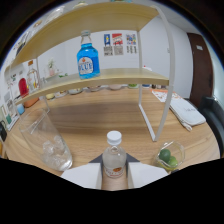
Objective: Make me a cup of Mojito.
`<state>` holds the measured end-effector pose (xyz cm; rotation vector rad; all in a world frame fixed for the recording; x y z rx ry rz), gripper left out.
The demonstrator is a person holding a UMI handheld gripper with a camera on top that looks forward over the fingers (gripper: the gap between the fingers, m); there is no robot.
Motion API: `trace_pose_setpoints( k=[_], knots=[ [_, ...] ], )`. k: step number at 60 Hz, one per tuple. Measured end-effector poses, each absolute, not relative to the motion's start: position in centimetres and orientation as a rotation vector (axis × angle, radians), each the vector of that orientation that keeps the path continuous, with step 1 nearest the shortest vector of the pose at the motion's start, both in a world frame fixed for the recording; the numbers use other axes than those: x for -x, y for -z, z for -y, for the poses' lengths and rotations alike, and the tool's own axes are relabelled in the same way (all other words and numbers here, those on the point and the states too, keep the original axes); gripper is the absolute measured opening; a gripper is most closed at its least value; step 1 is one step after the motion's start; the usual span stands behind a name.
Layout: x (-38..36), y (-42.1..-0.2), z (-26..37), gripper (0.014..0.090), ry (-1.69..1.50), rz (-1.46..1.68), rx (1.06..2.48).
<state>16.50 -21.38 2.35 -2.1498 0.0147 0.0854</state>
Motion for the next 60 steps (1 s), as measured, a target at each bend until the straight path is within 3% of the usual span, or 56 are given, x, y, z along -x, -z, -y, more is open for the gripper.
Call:
trace_pose_setpoints(
  k=[16, 24, 28, 33, 48, 60],
  knots=[
    [-16.2, -1.9, 21.3, 0.0387, -0.085, -0.009, 2.173],
    [-16.5, -2.2, 22.3, 0.0544, -0.067, -0.014, 2.186],
    [-16.5, -3.4, 23.1, 0.0764, -0.051, -0.011, 2.166],
    [-16.5, -5.7, 24.1, 0.0846, -0.023, -0.015, 2.132],
    [-14.5, -14.9, 28.0, 0.0853, 0.022, -0.079, 2.031],
    [-9.9, -18.1, 31.2, 0.0852, -0.010, -0.091, 1.992]
  ],
)
